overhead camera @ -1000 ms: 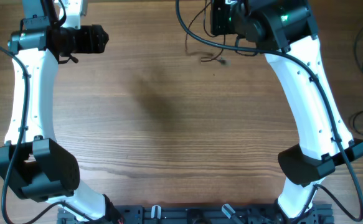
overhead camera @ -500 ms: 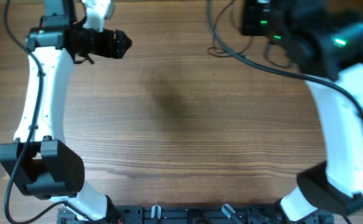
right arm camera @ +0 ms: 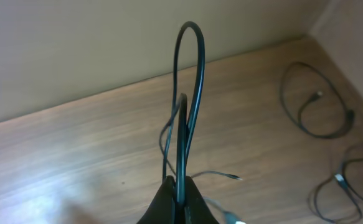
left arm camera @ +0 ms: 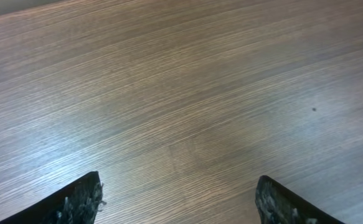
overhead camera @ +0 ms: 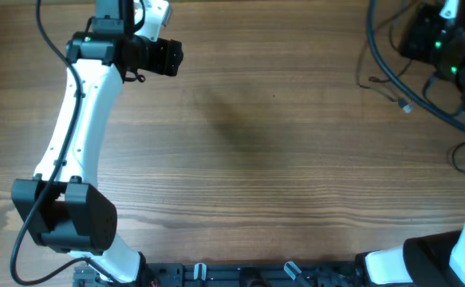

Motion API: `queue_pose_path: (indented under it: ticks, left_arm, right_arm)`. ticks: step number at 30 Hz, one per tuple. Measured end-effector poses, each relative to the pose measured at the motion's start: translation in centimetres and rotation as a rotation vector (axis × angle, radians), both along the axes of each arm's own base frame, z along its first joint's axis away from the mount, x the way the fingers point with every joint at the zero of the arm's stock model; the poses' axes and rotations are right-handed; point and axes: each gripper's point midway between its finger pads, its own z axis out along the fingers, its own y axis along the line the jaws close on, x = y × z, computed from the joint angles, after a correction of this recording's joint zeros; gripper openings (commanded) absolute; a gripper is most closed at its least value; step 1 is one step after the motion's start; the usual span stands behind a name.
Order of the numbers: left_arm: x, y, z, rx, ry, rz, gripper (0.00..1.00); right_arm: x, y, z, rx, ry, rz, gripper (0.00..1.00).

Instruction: Untangle cables

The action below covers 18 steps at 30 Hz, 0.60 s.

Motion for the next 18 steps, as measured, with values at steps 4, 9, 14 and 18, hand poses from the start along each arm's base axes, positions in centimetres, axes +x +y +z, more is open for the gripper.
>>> queue_pose_path:
  ticks: [4, 9, 14, 18]
  left_arm:
    - [0.1, 0.2, -0.1, 0.021, -0.001, 0.015, 0.82]
    - [0.1, 0.4, -0.1, 0.031, -0.003, 0.023, 0.81]
    - [0.2, 0.4, 0.0, 0.031, -0.007, 0.023, 0.82]
    - [0.3, 0.4, 0.1, 0.03, -0.013, 0.024, 0.82]
  right_arm:
    - [-1.2, -1.3, 0.5, -0.016, -0.008, -0.057, 0.04]
    - [-3.0, -3.1, 1.0, -0.053, -0.015, -0.151, 0.04]
    - [-4.6, -6.5, 1.8, -0.077, -0.041, -0.308, 0.04]
    - [-5.9, -10.7, 2.0, -0.075, -0.052, -0.475, 0.04]
